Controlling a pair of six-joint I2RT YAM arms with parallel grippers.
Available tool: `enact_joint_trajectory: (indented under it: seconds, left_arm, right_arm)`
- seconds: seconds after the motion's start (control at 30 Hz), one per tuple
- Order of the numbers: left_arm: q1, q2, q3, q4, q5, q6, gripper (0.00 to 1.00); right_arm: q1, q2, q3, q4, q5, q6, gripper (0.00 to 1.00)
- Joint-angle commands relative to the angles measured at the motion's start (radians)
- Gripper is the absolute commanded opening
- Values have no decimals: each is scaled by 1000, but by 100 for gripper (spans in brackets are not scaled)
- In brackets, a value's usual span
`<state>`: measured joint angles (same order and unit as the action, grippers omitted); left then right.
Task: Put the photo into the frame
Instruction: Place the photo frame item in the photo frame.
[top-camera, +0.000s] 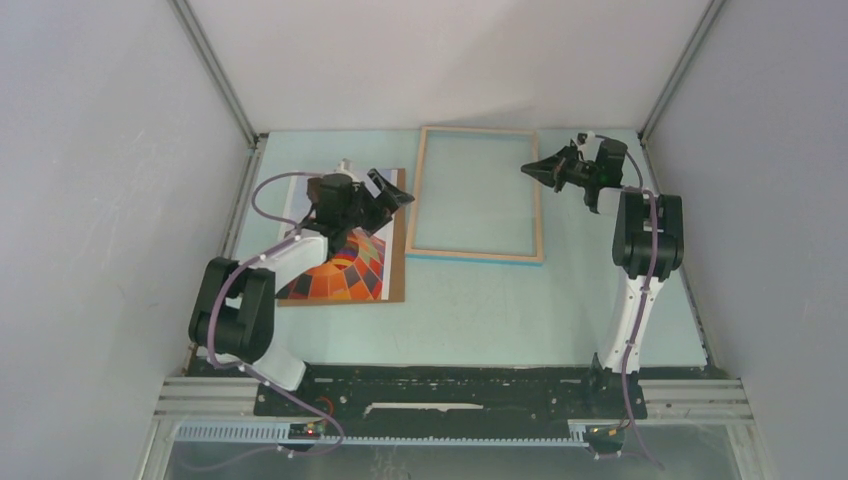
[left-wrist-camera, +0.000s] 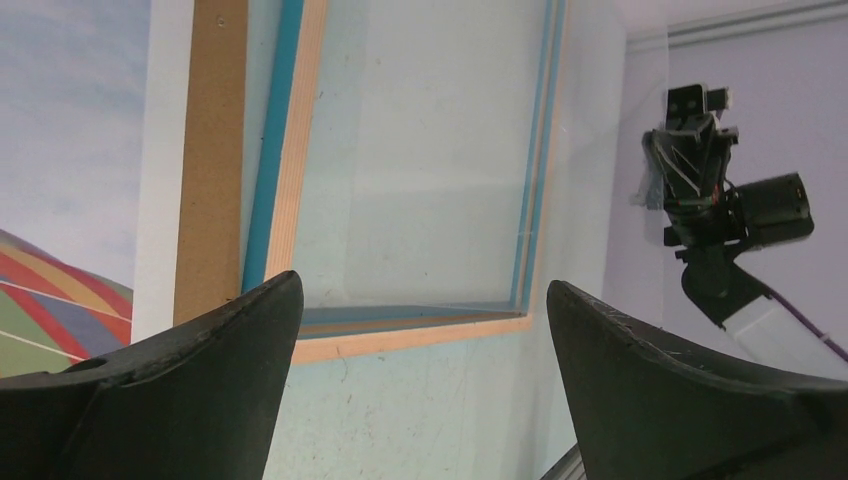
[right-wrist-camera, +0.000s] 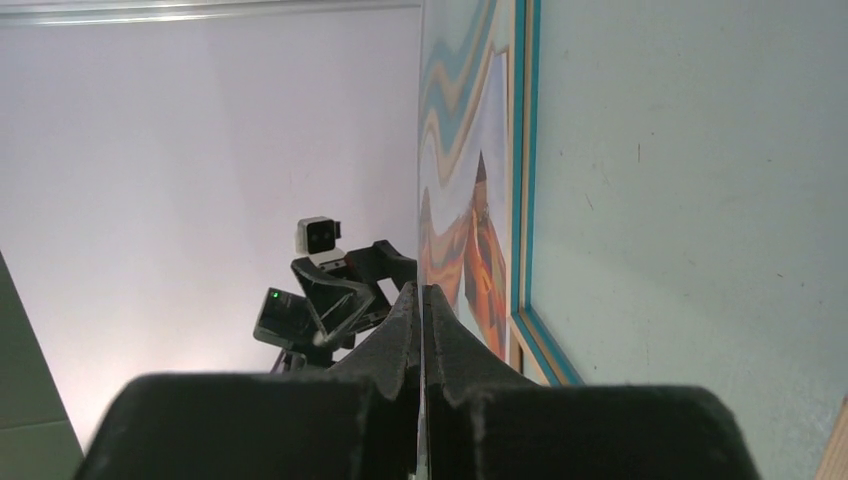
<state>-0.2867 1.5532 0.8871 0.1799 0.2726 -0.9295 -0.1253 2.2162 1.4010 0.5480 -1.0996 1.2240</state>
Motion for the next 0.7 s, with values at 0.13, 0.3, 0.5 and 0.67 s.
enact_joint_trajectory:
  seconds: [0.13, 0.3, 0.5, 0.67]
  left_arm:
    - [-26, 109, 4, 146, -20, -118, 100]
    - [-30, 138, -17, 193, -44, -157, 100]
    - [-42, 189, -28, 229, -37, -174, 100]
    - [-53, 230, -14, 251, -50, -168, 100]
  right_arm:
    - [4, 5, -29, 85, -25, 38, 0]
    - [4, 32, -49, 150, -30, 72, 0]
    - [6, 40, -63, 198, -32, 105, 0]
    - [9, 41, -68, 205, -32, 107, 0]
